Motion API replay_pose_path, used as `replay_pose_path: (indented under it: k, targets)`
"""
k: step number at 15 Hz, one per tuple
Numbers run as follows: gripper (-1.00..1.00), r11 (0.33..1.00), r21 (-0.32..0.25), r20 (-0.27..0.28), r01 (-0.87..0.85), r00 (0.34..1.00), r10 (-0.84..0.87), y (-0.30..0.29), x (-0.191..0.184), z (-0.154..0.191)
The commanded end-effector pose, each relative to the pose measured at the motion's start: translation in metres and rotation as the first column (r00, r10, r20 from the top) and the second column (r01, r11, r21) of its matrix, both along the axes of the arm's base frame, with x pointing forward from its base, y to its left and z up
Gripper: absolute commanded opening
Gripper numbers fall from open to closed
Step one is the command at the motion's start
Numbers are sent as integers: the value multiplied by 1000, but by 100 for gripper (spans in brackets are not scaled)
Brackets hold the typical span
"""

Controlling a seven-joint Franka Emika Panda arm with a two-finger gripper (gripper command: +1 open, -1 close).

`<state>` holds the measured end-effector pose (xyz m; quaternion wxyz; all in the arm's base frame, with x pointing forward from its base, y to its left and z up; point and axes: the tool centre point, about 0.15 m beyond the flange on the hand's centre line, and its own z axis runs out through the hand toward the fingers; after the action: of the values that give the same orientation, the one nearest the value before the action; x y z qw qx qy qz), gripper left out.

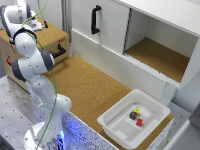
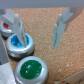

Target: Turn on the green light

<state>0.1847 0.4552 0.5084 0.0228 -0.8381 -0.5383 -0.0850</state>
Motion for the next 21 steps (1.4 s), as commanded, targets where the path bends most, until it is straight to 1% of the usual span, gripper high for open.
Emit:
replay_pose_path:
  k: [1, 3, 6, 10, 11, 12, 13, 15, 16, 17, 18, 19, 20, 21]
  targets:
    - [-100, 995, -96, 0, 17, 1000, -17, 15, 2, -11]
    - [-100, 990, -141, -9, -23, 1000, 22, 17, -15, -18]
    - [-100, 986, -167, -31, -6, 1000, 0, 4, -29, -28]
    - [-100, 988, -147, -61, 46, 997, -55, -11, -29, -47]
    - [-100, 986, -157, -59, 52, 996, -62, -12, -28, -55]
    - [-100, 988, -139, -76, 73, 994, -84, -13, -26, -61]
    - [-100, 986, -156, -69, 65, 995, -77, -11, -26, -69]
    - [-100, 983, -167, -87, 74, 992, -89, -10, -27, -89]
    - [-100, 984, -159, -68, 76, 994, -88, -9, -27, -84]
    - [-100, 989, -118, -40, 90, 995, -96, -9, -26, -66]
    - [-100, 992, -84, 14, 97, 995, -97, -9, -26, -33]
    - [-100, 994, -55, 48, 94, 995, -91, -10, -29, -2]
    - [-100, 996, -60, 64, 64, 996, -61, -10, -34, 23]
    - [100, 996, -88, 87, 31, 996, -23, -9, -41, 42]
